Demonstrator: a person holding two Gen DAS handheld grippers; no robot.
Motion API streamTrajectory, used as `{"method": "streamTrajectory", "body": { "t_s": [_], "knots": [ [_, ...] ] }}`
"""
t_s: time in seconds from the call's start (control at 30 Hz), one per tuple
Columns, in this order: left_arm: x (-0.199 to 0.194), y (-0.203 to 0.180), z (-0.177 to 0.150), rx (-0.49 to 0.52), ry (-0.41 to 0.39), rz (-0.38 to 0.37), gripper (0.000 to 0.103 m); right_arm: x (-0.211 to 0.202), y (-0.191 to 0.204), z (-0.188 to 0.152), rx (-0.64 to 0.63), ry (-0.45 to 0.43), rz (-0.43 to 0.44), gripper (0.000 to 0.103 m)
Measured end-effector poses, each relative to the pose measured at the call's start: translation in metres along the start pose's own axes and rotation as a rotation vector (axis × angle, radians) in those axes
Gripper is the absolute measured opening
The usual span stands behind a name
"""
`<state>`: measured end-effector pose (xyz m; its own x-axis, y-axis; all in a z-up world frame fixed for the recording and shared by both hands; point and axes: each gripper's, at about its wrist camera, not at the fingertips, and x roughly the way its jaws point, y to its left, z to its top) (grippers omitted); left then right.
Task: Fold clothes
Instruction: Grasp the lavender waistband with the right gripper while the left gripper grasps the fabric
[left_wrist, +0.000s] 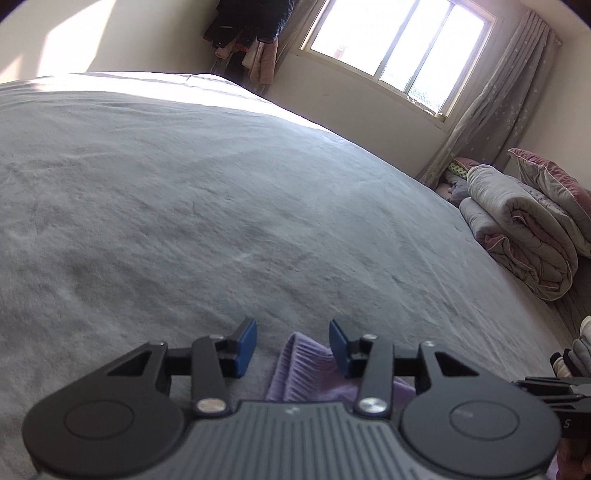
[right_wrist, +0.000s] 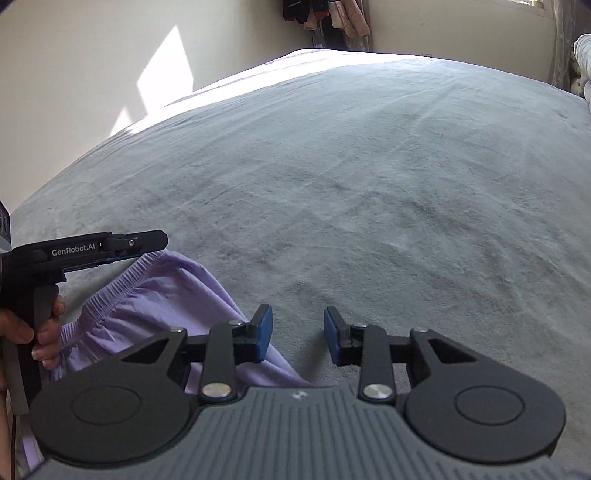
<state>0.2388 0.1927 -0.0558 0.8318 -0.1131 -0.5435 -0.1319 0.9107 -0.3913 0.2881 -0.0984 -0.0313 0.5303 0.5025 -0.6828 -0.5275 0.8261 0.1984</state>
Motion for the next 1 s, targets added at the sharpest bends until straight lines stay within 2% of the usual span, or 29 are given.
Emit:
{"method": "streamTrajectory", "body": {
  "t_s": [0.43, 0.5, 0.57, 0.6, 0.63, 0.7, 0.73, 0.77, 0.9, 1.0],
  "knots": [
    [0.003, -0.003, -0.001, 0.033, 0.003, -0.014, 0.042, 0.004, 0.022, -0.003, -0.098, 0.047, 0.026, 0.034],
    [0.004, -0.004, -0.002, 0.038, 0.010, -0.025, 0.038, 0.006, 0.027, -0.005, -0.130, 0.057, 0.026, 0.034],
    [0.005, -0.006, -0.003, 0.046, 0.019, -0.036, 0.027, 0.008, 0.032, -0.005, -0.161, 0.069, 0.022, 0.035],
    [0.006, -0.007, -0.003, 0.053, 0.023, -0.037, 0.026, 0.008, 0.034, -0.005, -0.176, 0.076, 0.021, 0.034],
    [0.007, -0.007, -0.003, 0.057, 0.024, -0.037, 0.024, 0.009, 0.036, -0.005, -0.192, 0.083, 0.020, 0.033],
    [0.007, -0.006, -0.003, 0.056, 0.023, -0.041, 0.021, 0.011, 0.040, -0.005, -0.221, 0.098, 0.018, 0.023],
    [0.007, -0.006, -0.003, 0.051, 0.022, -0.045, 0.007, 0.011, 0.040, -0.004, -0.217, 0.103, 0.024, 0.019],
    [0.007, -0.005, -0.003, 0.044, 0.020, -0.047, 0.003, 0.012, 0.039, -0.002, -0.212, 0.109, 0.030, 0.005],
    [0.007, -0.003, -0.003, 0.028, 0.002, -0.042, 0.002, 0.011, 0.039, 0.003, -0.216, 0.103, 0.023, 0.004],
    [0.005, -0.003, -0.002, 0.026, -0.024, -0.028, 0.001, 0.007, 0.041, 0.008, -0.246, 0.065, -0.015, 0.003]
  ]
}}
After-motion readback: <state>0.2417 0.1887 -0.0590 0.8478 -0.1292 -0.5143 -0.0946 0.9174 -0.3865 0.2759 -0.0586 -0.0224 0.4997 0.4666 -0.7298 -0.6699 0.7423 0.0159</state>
